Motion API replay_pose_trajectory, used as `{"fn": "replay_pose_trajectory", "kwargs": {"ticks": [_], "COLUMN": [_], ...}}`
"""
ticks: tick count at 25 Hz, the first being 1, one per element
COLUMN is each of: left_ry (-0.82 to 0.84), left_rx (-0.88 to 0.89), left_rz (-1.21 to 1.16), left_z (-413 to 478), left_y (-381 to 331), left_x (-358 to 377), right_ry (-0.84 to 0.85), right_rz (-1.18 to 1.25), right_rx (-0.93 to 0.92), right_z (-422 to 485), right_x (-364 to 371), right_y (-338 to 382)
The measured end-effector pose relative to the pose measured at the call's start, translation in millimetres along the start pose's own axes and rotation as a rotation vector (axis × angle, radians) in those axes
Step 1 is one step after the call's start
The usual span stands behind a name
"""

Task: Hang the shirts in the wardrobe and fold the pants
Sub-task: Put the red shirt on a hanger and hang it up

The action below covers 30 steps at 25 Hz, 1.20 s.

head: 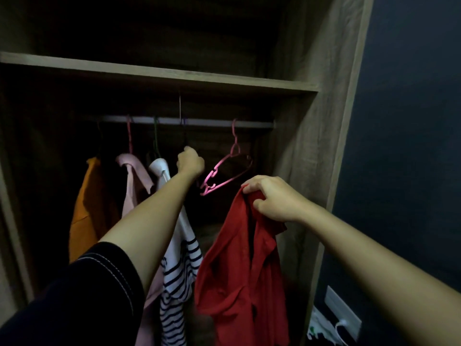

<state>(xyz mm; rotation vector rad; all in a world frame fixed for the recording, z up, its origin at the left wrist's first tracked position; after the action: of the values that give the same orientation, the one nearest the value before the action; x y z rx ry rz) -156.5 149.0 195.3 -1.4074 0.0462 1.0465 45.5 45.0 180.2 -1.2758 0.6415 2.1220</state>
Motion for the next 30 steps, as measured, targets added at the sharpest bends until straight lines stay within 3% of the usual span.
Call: {"fn": "replay_pose_trajectory", "kwargs": {"ticks": [10,17,23,30], "left_ry": [-0.264,-0.492,-0.363,-0.223], "left_rx": [0.124,0.275,0.385,0.493], "left_rz": [0.047,0.279,-0.051,-0.057], "left_z": [-56.9,-164.8,-199.5,-217.9], "left_y": [4.2,94.0,208.0,240.4], "left_x": [-47.4,-104.1,-129.6,-128.6], "right_ry": [-0.095,-0.05,0.021,-0.055], "right_rz": [0.104,0.11,0.123,0.204], "right_rx": [0.023,0.052,0.055,0.092], "right_z": [-7.5,-2.1,1.2,-3.8], "right_x": [22.2,52.9,70.8,68.4], "right_y": [-4.6,-3.4,-11.4,-28.7]}}
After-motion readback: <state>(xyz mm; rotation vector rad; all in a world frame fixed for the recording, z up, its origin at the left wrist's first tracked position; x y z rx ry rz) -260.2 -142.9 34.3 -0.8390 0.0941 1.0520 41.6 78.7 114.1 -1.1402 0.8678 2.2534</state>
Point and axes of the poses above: each hand's wrist, its own z-axis towards the middle knuckle, its own x-axis out of the palm, y = z × x, the point moved 4 cm from there along z, towards the middle knuckle, and after that the axes turned 9 degrees about -x, right-handed, at the moved point
